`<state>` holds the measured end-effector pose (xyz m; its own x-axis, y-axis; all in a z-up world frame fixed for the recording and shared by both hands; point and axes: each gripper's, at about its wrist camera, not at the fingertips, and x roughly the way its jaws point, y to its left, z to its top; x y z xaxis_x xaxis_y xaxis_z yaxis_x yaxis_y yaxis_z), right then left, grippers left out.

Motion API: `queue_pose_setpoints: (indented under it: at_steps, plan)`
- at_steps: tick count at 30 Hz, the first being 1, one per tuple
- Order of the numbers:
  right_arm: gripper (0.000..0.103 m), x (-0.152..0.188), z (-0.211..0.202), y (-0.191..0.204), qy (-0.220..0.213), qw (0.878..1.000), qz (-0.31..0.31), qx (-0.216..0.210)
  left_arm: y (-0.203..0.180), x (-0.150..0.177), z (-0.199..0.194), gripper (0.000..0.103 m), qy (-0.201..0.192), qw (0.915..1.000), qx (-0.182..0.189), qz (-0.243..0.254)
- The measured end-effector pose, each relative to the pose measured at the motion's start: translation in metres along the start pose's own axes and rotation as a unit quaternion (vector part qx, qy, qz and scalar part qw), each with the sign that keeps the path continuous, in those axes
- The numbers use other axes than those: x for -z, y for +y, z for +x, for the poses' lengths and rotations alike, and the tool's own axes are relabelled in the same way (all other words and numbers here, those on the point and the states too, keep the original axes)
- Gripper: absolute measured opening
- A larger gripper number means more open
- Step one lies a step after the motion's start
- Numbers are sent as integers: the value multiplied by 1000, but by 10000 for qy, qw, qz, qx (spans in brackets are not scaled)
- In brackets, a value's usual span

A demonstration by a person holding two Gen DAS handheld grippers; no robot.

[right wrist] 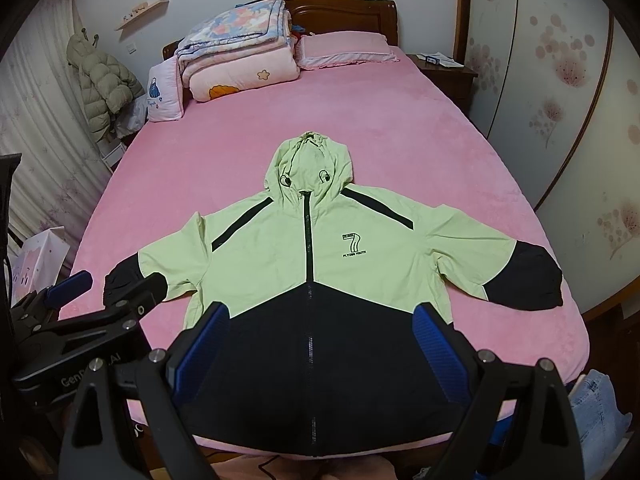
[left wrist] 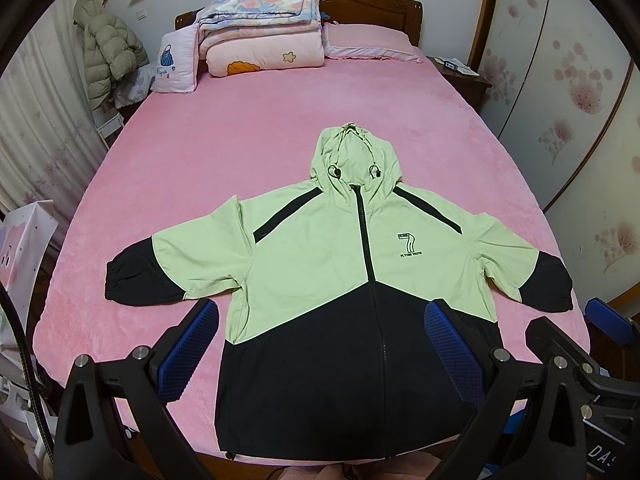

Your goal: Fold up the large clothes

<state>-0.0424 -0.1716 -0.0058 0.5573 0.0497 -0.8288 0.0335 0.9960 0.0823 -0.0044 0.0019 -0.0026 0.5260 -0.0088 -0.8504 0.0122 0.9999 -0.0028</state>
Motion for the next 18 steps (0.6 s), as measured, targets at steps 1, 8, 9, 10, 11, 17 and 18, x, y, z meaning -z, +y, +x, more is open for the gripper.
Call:
queue_pose_setpoints:
  at_steps: [1, 8, 9, 10, 11, 17, 18]
  plan:
    - [94, -1, 0, 0, -4, 10000, -3, -1, 0, 0, 0, 102, -4, 10000, -5, -9]
    - [94, -2, -1, 3, 21, 10000, -16, -18, 3, 2, -2, 102, 8, 10000, 18, -37]
    - [94, -2, -2, 3, 24, 10000, -20, -22, 4, 2, -2, 102, 10, 10000, 23, -46]
    - [94, -1, -3, 4, 20, 10000, -28, -19, 5, 2, -2, 102, 13, 10000, 29, -60]
    - [94, -2, -3, 4, 23, 10000, -25, -17, 5, 3, -2, 102, 11, 10000, 40, -73]
    - [94, 0, -4, 4, 45, 10000, 3, -10, 8, 5, -3, 102, 25, 9999, 98, -89]
    - [94, 1, -5, 5, 47, 10000, 5, -7, 9, 5, -3, 102, 25, 9999, 104, -89]
